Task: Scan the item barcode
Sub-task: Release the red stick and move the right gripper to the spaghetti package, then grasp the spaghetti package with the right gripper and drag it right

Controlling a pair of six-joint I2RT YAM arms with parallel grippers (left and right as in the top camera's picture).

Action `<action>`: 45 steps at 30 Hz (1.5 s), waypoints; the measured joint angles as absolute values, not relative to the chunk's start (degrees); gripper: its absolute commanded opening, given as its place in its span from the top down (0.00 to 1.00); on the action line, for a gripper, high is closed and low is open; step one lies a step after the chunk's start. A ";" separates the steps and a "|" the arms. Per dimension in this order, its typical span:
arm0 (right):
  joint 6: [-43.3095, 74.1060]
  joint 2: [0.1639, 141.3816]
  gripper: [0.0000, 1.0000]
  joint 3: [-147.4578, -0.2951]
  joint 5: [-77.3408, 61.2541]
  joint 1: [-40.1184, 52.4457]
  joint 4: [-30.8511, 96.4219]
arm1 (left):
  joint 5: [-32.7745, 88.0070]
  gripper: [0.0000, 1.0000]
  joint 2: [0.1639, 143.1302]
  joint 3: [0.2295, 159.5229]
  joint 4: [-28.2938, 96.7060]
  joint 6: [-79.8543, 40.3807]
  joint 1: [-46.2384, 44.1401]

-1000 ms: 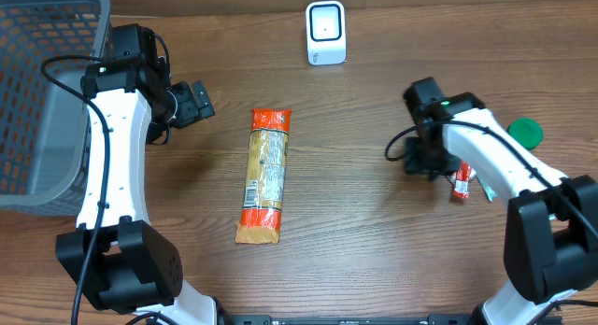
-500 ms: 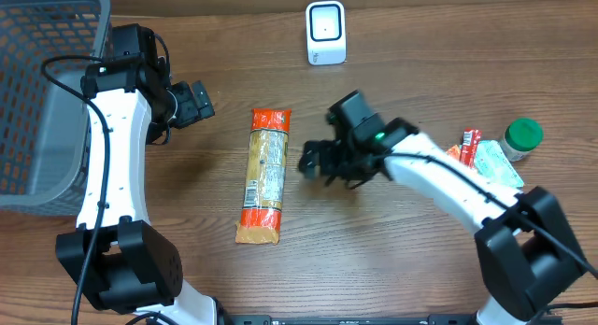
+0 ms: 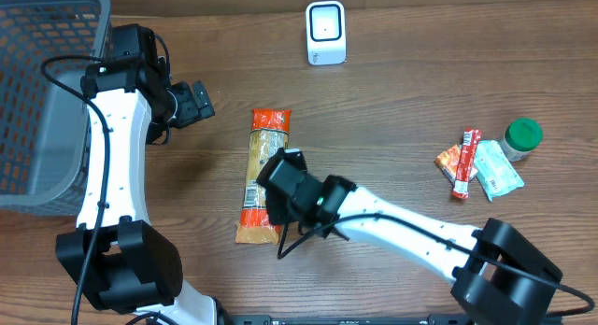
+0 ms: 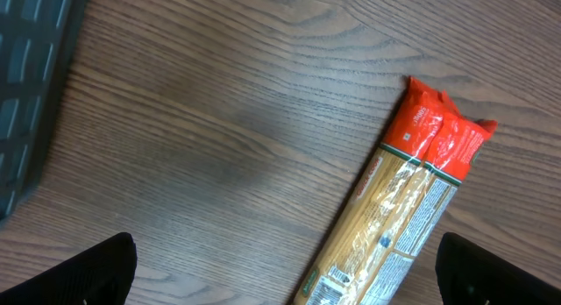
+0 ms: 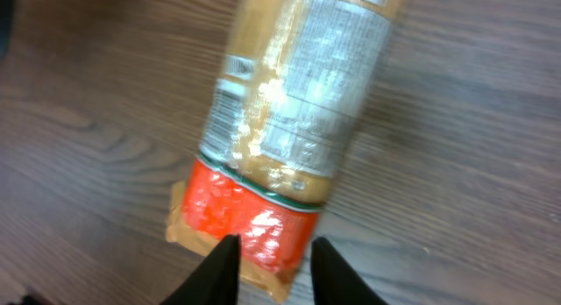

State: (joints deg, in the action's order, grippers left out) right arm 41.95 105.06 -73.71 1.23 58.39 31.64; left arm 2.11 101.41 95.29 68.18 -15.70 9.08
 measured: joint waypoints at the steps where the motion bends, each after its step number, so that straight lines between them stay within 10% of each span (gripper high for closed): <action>1: 42.13 105.10 0.60 -73.71 3.22 59.27 30.74 | 2.09 0.00 101.41 95.29 68.18 -15.70 9.08; 5: 42.68 106.63 0.38 -73.89 8.21 61.10 27.64 | 2.09 0.00 101.41 95.29 68.16 -15.70 9.08; 22: 44.71 113.67 0.32 -75.16 9.78 59.75 36.88 | 2.11 0.00 101.41 95.29 68.18 -15.70 9.08; 26: 39.11 111.94 0.18 -75.20 9.50 55.72 44.45 | 2.09 0.00 101.41 95.29 68.16 -15.70 9.08; 45: 13.50 109.75 0.17 -76.23 12.97 37.10 64.86 | 2.09 0.00 101.41 95.29 68.18 -15.70 9.08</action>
